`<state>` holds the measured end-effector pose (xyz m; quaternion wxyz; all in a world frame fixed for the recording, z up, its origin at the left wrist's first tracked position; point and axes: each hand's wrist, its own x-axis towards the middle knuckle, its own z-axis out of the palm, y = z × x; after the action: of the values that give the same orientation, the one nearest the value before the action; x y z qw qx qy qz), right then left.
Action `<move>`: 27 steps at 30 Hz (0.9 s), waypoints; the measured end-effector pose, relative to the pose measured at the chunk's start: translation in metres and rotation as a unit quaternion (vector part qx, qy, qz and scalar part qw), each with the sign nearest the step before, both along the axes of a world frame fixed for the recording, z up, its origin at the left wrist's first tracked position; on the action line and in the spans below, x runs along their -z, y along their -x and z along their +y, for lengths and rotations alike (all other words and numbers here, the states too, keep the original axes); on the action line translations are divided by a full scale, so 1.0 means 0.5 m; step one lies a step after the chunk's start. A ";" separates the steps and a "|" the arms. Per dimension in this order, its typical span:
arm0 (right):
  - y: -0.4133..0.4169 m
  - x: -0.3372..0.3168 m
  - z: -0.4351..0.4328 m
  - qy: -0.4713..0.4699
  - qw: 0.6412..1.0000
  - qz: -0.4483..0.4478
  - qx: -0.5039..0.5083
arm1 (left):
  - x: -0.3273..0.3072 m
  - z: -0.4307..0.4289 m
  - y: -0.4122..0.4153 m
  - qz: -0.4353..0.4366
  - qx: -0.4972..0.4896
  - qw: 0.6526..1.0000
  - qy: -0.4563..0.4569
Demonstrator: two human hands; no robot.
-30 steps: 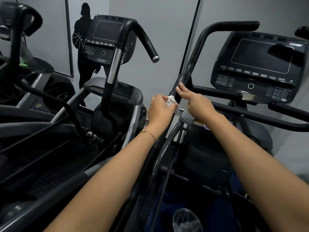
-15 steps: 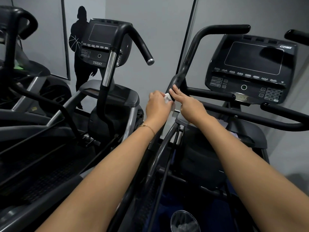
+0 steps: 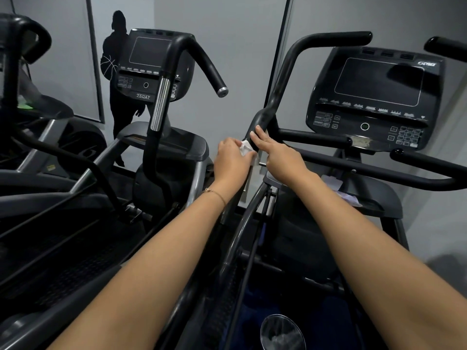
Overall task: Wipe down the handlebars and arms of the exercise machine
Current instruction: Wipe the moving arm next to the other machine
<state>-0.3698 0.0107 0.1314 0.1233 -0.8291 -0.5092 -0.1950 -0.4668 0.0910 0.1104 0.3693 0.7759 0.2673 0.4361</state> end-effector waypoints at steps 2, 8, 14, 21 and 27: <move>0.004 -0.003 0.001 0.005 1.000 -0.013 0.004 | 0.000 -0.001 -0.003 -0.007 -0.001 1.000 0.008; 0.037 0.028 0.002 0.022 0.992 -0.120 0.015 | 0.044 0.008 0.040 0.002 0.013 1.000 0.000; 0.049 0.049 -0.003 0.040 0.993 -0.109 0.010 | 0.058 0.033 0.068 0.001 0.072 0.996 0.060; 0.060 0.052 -0.011 0.036 0.997 -0.066 0.016 | 0.044 0.070 0.055 -0.001 0.190 0.947 0.260; 0.068 0.059 -0.003 0.015 0.998 -0.061 0.020 | 0.110 0.085 0.099 0.041 0.196 0.943 0.264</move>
<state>-0.4038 0.0095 0.1017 0.0761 -0.8277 -0.5015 -0.2401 -0.5162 0.1335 0.0554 0.6278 0.7049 0.2304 0.2365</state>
